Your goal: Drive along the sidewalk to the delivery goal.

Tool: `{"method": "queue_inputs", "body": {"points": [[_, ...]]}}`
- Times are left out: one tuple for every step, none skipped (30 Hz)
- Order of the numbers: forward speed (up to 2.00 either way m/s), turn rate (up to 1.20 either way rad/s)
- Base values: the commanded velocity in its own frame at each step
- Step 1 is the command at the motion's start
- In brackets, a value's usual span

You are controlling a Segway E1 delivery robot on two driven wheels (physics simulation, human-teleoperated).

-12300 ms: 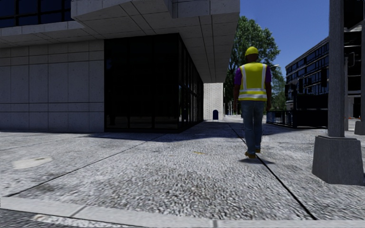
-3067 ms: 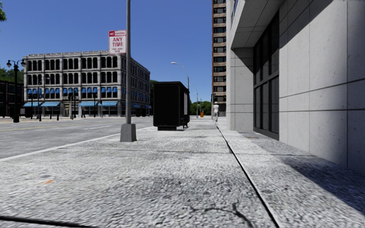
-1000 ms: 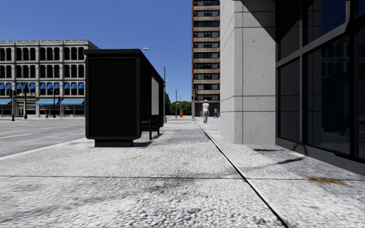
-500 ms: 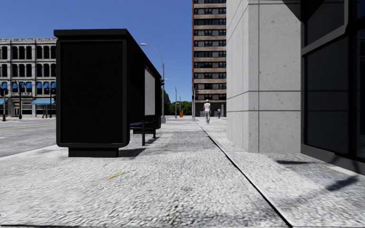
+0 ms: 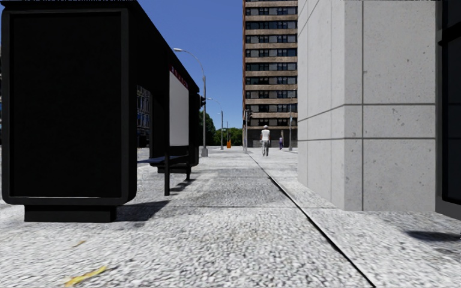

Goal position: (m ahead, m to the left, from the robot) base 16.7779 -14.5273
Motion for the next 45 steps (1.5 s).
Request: {"method": "queue_inputs", "body": {"points": [[2.0,0.0],[2.0,0.0],[2.0,0.0],[2.0,0.0],[2.0,0.0],[2.0,0.0],[2.0,0.0],[2.0,0.0],[2.0,0.0],[2.0,0.0],[2.0,0.0],[2.0,0.0],[2.0,0.0],[2.0,0.0],[2.0,0.0],[2.0,0.0],[2.0,0.0],[2.0,0.0],[2.0,0.0],[2.0,0.0],[2.0,0.0],[2.0,0.0],[2.0,0.0],[2.0,0.0],[2.0,0.0],[2.0,0.0],[2.0,0.0],[2.0,-0.06],[2.0,-0.12],[2.0,-0.12],[2.0,-0.14],[2.0,-0.14],[2.0,-0.15],[2.0,-0.15],[2.0,-0.15],[2.0,-0.15],[2.0,-0.15],[2.0,-0.15],[2.0,-0.15],[2.0,-0.15],[2.0,-0.15],[2.0,-0.15],[2.0,-0.17],[2.0,-0.21],[2.0,-0.23]]}}
